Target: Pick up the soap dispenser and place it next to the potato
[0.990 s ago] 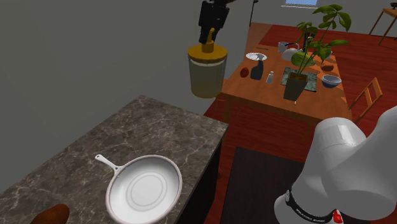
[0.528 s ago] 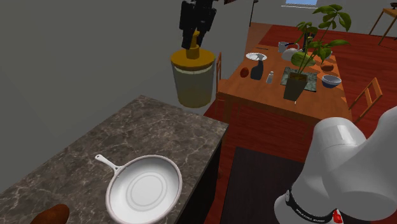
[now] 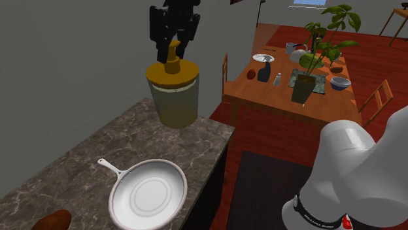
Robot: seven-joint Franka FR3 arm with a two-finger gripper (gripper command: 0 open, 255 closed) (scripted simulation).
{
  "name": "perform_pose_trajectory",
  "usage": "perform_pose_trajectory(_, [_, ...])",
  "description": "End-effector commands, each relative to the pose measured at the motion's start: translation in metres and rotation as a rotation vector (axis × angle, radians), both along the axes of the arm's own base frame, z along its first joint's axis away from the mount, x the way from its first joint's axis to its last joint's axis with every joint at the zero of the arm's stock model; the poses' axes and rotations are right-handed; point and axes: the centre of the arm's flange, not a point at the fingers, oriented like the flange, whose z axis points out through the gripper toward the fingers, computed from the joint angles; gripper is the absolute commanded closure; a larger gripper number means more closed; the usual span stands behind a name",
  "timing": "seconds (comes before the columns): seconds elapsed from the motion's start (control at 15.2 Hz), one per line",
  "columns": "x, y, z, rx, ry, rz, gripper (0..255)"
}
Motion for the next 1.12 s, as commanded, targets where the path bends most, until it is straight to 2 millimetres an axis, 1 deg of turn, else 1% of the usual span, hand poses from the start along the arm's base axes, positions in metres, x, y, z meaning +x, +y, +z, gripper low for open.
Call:
perform_pose_trajectory(0.0, [0.007,0.028,-0.002,0.000,-0.001,-0.002,255])
perform_pose_trajectory(1.06, [0.067,0.230,-0.001,0.000,-0.001,-0.002,255])
